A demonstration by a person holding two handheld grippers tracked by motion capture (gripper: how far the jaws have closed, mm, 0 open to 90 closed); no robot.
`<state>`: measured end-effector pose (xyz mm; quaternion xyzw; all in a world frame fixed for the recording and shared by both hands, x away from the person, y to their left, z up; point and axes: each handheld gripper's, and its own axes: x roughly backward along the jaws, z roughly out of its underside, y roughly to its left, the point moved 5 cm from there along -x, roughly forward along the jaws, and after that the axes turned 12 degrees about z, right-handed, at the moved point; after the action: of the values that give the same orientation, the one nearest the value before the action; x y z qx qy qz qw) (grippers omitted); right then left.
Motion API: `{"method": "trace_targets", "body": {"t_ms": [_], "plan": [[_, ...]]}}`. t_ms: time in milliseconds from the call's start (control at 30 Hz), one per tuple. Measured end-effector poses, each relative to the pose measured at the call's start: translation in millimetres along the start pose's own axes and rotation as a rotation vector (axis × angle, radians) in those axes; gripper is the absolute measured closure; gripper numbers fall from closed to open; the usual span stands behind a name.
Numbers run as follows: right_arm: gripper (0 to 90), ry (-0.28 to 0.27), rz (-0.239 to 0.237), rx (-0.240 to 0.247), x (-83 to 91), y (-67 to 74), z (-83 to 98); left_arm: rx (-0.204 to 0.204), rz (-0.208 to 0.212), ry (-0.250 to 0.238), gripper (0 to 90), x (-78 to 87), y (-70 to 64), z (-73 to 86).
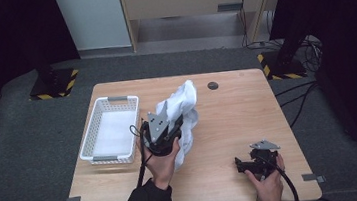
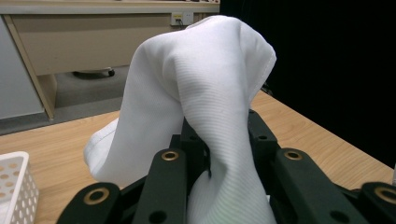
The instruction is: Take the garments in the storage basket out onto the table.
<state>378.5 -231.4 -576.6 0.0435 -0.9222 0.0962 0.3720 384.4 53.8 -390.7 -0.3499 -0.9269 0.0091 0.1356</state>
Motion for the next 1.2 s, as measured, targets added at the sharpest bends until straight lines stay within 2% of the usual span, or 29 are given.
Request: {"method": "trace_targets", "body": {"t_ms": [1200], "plan": [[0.6, 0.0, 0.0, -0.001, 0.0, 0.1, 0.0, -0.025, 0.061, 0.025, 72.4, -24.3, -22.7, 0.3]]}}
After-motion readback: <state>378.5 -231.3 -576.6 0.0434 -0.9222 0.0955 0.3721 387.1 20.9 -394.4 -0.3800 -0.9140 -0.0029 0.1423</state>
